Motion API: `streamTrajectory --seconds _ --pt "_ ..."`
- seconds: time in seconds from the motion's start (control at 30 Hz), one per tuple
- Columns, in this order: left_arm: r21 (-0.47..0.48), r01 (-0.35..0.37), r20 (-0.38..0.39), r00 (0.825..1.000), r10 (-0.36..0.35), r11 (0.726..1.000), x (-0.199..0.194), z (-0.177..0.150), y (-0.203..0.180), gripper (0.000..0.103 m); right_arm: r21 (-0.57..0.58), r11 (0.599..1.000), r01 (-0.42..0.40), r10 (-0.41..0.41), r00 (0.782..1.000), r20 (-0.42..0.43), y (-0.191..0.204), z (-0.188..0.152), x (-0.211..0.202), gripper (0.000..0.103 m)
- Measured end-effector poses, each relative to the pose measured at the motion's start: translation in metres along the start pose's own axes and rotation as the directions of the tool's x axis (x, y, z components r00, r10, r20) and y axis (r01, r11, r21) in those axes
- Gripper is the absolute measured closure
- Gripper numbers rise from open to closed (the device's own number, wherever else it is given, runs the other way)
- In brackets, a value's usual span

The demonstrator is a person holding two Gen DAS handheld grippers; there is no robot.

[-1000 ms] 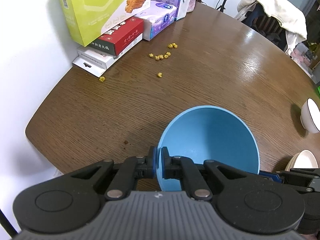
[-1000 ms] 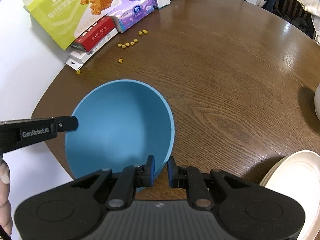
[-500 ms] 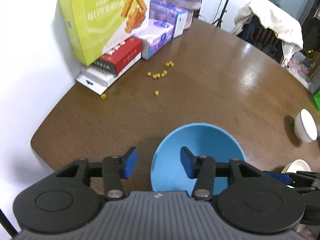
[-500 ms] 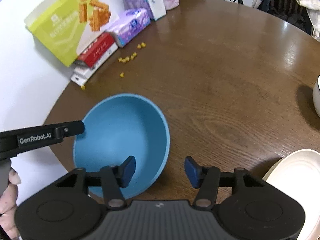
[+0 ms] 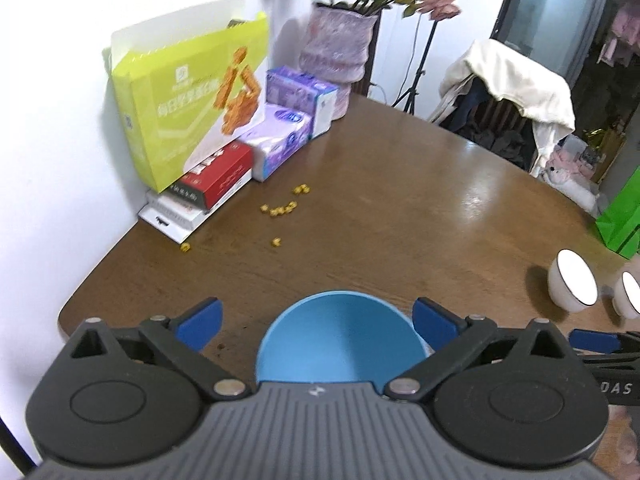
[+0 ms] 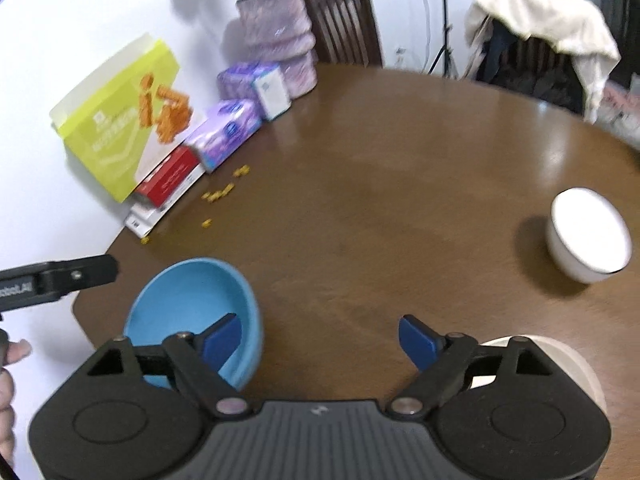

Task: Organize plates and bowls

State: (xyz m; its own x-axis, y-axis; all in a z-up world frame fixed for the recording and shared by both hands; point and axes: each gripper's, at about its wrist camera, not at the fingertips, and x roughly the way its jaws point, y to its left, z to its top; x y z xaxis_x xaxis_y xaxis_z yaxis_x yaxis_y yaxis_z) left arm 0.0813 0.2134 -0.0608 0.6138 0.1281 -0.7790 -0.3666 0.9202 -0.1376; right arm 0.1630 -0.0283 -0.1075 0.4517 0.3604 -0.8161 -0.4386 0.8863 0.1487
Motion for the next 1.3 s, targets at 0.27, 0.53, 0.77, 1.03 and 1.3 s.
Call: streamTrajectory --seconds 0.27,0.53,0.77,1.03,1.3 --pt "0.032 0.05 0.013 0.999 -0.05 0.998 -0.014 -0.008 -0.029 0.0 0.028 0.997 0.07 -0.072 0.995 0.071 -0.039 -0.02 -0.045 0.012" --pt "0.099 0.107 0.037 0.993 -0.111 0.989 -0.034 -0.018 -0.069 0.0 0.093 0.987 0.134 -0.145 0.983 0.115 -0.072 -0.043 -0.084 0.012" --pt "0.165 0.175 0.033 0.983 -0.182 0.971 -0.049 -0.036 -0.111 0.0 0.156 0.981 0.116 -0.14 0.978 0.154 -0.1 -0.07 -0.117 0.012" --pt "0.242 0.235 0.011 0.969 -0.245 0.941 -0.056 -0.057 -0.161 0.0 0.262 0.959 0.106 -0.162 0.966 0.2 -0.138 -0.103 -0.149 0.011" --pt "0.314 0.289 -0.025 0.955 -0.296 0.905 -0.058 -0.077 -0.209 0.0 0.338 0.934 0.113 -0.19 0.96 0.205 -0.174 -0.133 -0.169 0.011"
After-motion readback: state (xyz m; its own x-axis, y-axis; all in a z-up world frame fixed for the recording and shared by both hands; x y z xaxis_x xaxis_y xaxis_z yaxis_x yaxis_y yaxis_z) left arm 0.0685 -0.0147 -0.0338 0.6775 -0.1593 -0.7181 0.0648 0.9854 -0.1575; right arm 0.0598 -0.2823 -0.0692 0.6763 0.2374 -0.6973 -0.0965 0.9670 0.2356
